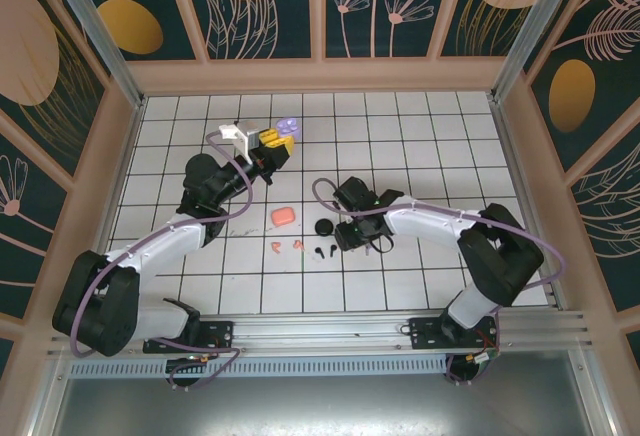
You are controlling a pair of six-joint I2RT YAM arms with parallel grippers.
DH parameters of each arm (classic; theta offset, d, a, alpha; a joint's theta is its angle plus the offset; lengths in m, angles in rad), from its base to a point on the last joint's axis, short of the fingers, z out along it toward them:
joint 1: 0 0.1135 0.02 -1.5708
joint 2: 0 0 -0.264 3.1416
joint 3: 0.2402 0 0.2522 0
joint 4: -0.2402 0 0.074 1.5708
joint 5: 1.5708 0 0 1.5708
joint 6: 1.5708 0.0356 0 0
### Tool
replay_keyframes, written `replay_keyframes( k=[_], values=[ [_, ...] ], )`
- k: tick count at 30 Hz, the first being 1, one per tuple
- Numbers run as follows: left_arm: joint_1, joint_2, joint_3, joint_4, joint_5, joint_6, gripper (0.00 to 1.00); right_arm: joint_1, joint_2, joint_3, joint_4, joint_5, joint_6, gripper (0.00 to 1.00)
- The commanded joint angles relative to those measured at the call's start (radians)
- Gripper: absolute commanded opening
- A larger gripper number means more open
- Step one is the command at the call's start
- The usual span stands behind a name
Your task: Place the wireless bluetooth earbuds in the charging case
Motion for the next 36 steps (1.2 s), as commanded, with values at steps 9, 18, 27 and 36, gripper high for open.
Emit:
replay_keyframes(
  k=[9,18,27,36],
  values=[
    [-0.006,-0.027,0.005,0.040,-0.008,-0.015,0.00,0.042,0.064,0.041,-0.040,0.052,-0.007,0.41],
    [-0.006,-0.027,0.007,0.042,-0.006,-0.018,0.00,0.051,0.093,0.046,-0.034,0.052,-0.007,0.38],
    [-0.006,-0.030,0.007,0.041,-0.004,-0.021,0.00,0.052,0.100,0.035,-0.027,0.078,-0.003,0.32],
    [-0.006,-0.026,0.003,0.040,0.003,-0.019,0.00,0.050,0.070,0.028,-0.020,0.079,0.013,0.23]
  ],
)
